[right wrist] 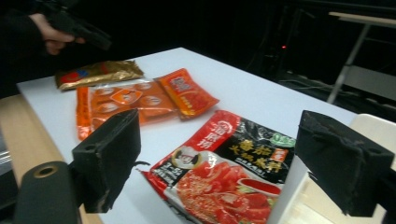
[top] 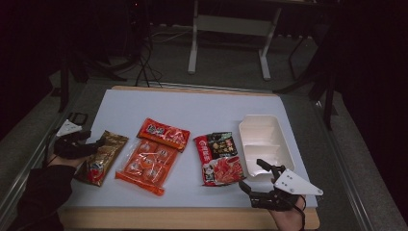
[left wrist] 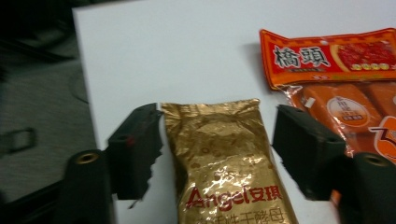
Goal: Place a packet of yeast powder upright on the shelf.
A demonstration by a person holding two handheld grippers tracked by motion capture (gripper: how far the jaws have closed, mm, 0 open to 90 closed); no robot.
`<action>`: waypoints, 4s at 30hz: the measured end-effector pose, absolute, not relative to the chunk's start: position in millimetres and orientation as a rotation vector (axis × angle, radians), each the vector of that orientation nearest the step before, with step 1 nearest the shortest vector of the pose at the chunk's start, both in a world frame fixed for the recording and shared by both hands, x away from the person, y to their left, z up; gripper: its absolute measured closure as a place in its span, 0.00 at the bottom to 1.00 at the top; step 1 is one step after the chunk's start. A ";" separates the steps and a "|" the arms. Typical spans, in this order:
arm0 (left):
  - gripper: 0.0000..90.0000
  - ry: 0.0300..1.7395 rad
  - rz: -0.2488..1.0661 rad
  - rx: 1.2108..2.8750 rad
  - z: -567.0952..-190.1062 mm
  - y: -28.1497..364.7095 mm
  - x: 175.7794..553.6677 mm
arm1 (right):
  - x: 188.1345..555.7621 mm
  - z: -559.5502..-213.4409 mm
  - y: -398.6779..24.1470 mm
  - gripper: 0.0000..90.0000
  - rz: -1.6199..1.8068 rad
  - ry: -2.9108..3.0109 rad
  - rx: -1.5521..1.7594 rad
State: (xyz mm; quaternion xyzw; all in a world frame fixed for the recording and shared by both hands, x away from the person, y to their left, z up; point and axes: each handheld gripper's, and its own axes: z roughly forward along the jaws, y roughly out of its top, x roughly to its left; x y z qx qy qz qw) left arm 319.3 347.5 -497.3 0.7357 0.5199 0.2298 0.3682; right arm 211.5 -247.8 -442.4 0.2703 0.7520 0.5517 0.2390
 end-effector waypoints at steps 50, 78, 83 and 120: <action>1.00 1.333 0.434 2.148 -495.3 328.6 353.8 | 210.3 -445.2 -243.1 0.19 1.483 2.090 0.752; 1.00 1.028 0.533 1.864 -409.0 296.6 292.4 | 209.2 -438.0 -244.0 0.16 1.528 2.075 0.762; 1.00 0.944 0.491 1.828 -408.5 271.7 292.4 | 210.3 -435.6 -245.3 0.21 1.549 2.100 0.731; 1.00 0.555 0.124 1.490 -401.9 130.1 278.9 | 234.3 -387.5 -219.3 0.17 1.617 2.174 0.778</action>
